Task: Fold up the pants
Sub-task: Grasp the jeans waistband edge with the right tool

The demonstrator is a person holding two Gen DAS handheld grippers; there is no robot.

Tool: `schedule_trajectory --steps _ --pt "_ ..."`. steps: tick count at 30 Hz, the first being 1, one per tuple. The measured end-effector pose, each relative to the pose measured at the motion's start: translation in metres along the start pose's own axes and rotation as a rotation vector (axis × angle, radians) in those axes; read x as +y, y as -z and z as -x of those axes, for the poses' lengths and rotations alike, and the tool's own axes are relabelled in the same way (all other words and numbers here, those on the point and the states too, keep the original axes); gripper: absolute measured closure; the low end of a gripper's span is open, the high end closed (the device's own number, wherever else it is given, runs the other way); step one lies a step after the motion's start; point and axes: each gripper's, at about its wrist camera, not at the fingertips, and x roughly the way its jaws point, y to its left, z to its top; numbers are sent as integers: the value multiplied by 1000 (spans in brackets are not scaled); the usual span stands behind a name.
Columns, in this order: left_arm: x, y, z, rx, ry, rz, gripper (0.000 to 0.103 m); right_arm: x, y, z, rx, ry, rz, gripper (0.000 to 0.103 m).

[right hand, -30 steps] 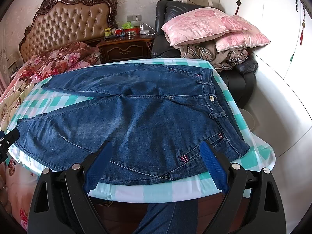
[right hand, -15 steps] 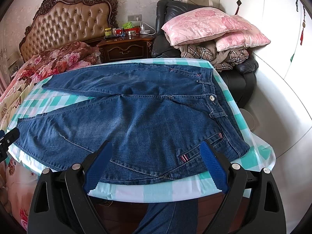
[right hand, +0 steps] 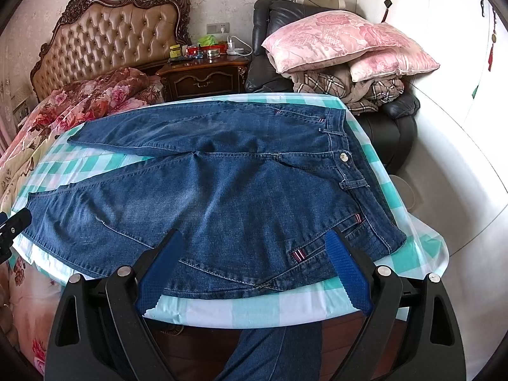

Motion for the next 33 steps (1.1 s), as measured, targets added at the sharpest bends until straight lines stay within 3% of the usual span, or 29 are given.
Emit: schedule_trajectory --steps 5,9,11,14,16,19,23,29,33 --pt "-2 3 -2 5 2 0 2 -2 2 -1 3 -2 1 15" --pt "1 6 -7 19 4 10 2 -16 -4 -14 42 -118 -63 15" --pt "3 9 -13 36 2 14 2 -36 -20 -27 48 -131 -108 15" --pt "8 11 -23 59 -2 21 2 -72 -59 -50 29 -85 -135 15" --pt "11 12 -29 70 -9 28 2 -94 -87 -74 33 -44 -131 15" --pt "15 13 -42 98 -18 39 2 -141 -137 -145 149 -34 -204 15" --pt "23 14 -60 145 -46 53 2 -175 -192 -237 271 -7 -179 15" --pt "39 10 -93 211 -106 84 2 -212 -235 -326 347 10 -252 15" --pt "44 5 -110 235 -132 91 2 -217 -239 -362 393 9 -242 28"
